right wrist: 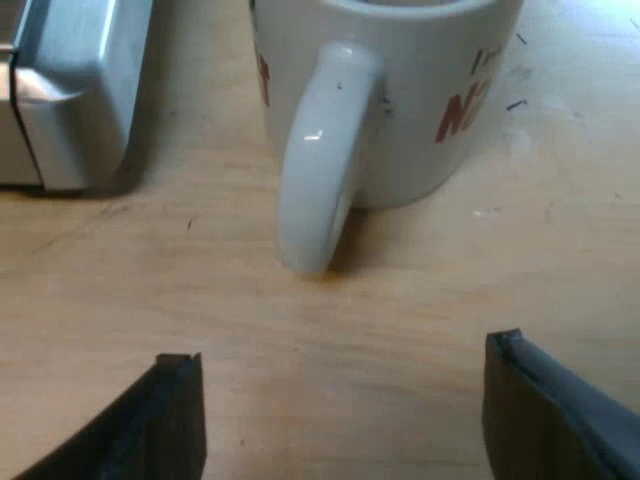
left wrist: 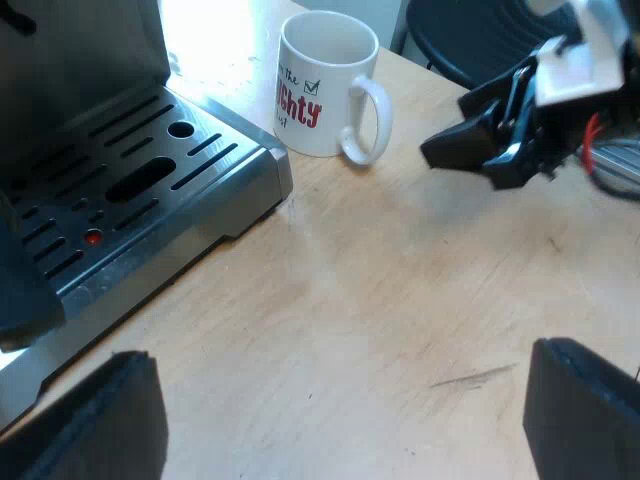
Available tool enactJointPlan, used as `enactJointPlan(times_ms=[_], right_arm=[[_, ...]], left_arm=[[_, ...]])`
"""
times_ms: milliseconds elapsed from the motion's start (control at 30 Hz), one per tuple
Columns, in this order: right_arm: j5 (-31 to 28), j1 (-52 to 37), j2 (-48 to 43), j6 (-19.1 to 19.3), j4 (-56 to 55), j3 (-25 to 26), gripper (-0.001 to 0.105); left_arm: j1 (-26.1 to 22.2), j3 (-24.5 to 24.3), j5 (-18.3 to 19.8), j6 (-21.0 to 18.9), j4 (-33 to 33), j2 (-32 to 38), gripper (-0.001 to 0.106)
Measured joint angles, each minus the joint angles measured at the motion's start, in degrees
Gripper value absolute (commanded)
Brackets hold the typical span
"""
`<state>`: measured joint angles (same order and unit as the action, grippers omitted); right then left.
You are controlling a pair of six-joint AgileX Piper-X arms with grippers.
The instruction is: Remove mug from coffee machine
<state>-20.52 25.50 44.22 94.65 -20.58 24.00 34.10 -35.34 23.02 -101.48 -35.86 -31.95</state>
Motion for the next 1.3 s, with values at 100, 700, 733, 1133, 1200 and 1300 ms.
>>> enactJointPlan(times_ms=[100, 700, 733, 1133, 1200, 1300], right_arm=[[1.0, 0.0, -2.1, 0.0, -9.2, 4.4, 0.062], [9.0, -1.0, -3.5, -0.9, -39.3, 30.3, 0.062], [9.9, -1.6, -3.3, -0.9, -39.3, 30.6, 0.062], [16.4, -21.6, -1.9, 1.9, -39.6, 30.7, 0.062], [17.0, -25.6, -2.1, 3.6, -40.2, 30.7, 0.062], [19.0, -29.6, -3.4, 5.2, -41.2, 30.7, 0.062]], left_arm=[[0.0, 0.0, 0.0, 0.0, 0.0, 0.0, 0.079], [-3.7, -11.3, -5.9, -1.8, -6.1, 0.0, 0.079], [-4.6, -11.5, -5.8, -1.8, -6.3, 0.0, 0.079], [-23.3, -13.4, 0.9, -2.5, -13.1, 0.2, 0.079], [-25.8, -13.3, 1.0, -2.7, -14.2, 1.5, 0.079], [-26.2, -13.6, -1.7, -2.7, -16.9, 3.9, 0.079]])
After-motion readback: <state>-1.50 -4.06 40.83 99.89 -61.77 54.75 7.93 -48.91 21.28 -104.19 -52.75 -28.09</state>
